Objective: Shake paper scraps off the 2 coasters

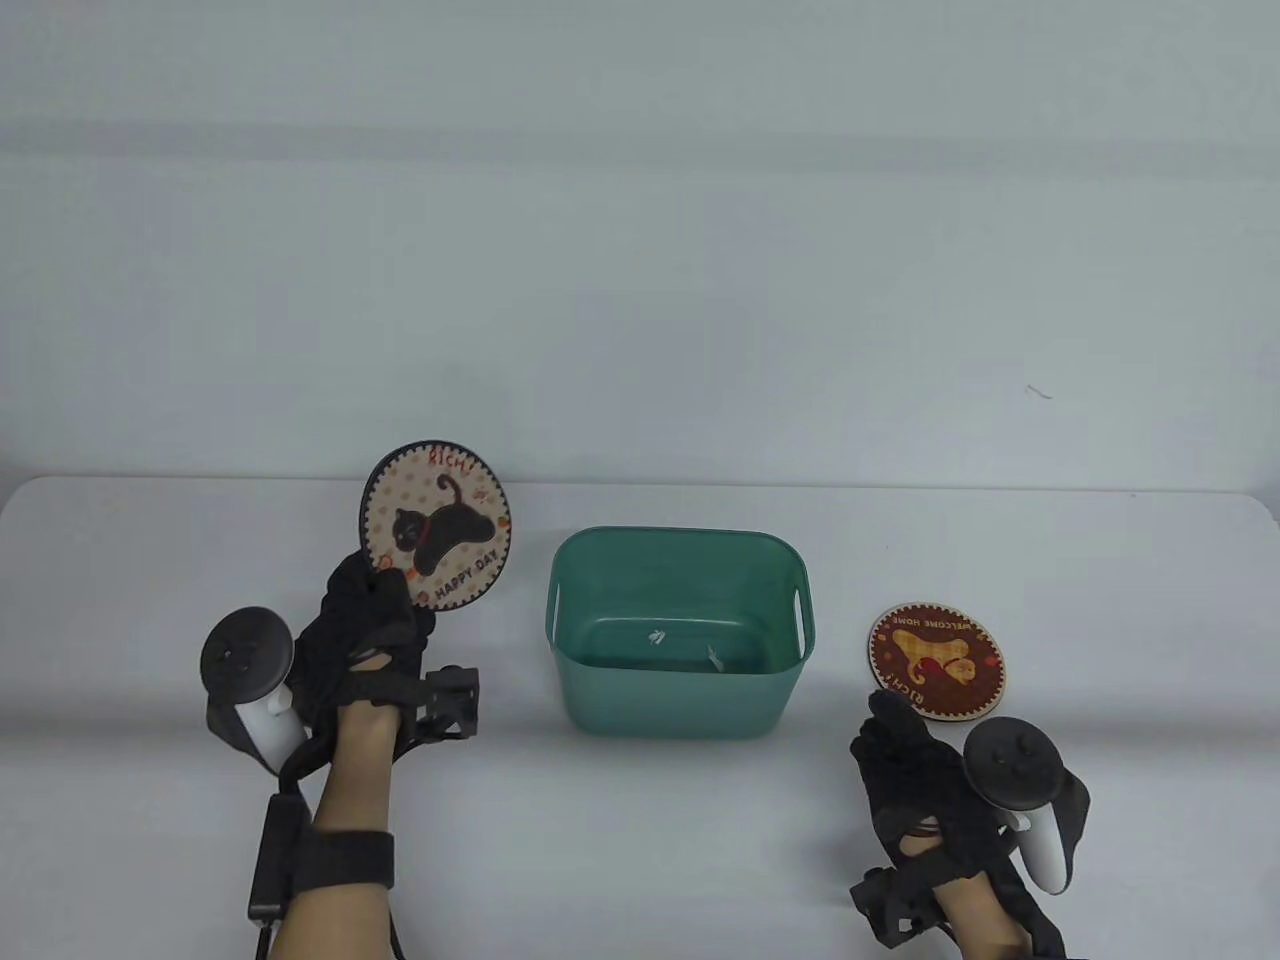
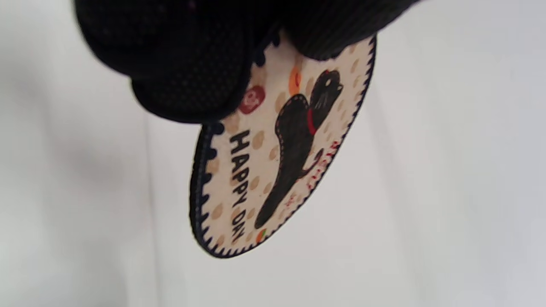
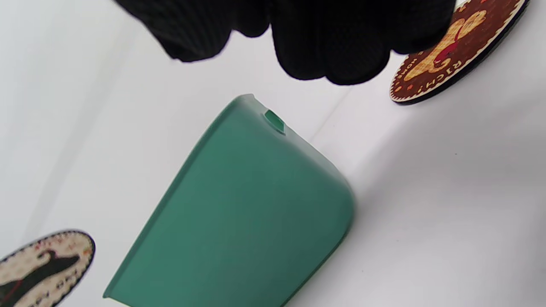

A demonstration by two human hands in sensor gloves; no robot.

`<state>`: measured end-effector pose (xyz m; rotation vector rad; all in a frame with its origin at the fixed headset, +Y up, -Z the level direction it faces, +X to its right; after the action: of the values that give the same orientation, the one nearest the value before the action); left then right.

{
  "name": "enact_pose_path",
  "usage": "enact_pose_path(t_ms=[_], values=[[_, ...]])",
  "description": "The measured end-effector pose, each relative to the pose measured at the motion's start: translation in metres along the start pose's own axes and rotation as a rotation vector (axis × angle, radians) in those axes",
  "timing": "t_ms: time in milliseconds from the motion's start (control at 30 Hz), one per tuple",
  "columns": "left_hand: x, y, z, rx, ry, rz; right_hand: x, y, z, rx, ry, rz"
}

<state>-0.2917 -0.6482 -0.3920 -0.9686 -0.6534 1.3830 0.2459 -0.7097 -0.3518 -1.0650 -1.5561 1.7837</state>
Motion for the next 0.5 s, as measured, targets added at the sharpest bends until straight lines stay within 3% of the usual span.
enact_pose_path(t_ms=[200,333,500], values=[[-0.048,-0.009,0.034,0.043,0.193,0.067,-0.002,0.005,0.008,0.04,-0.039,0.01],[-0.067,-0.01,0.044,0.06,0.343,0.109,-0.006,0.007,0.013,0.066,-0.079,0.029],[-0.088,-0.009,0.051,0.073,0.392,0.165,-0.011,0.011,0.013,0.064,-0.099,0.05]])
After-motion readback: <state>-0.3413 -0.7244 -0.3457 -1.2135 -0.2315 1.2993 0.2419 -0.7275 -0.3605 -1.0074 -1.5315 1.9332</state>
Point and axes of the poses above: the tracker on the back of each hand, its own x axis roughly to the thumb side, its own y axis roughly from the wrist to the fingertips, z = x × y, the point moved 1 cm from there along y, roughly from the wrist to the fingertips, and after that the axes turned 9 degrees about z, right-handed, at the moved point
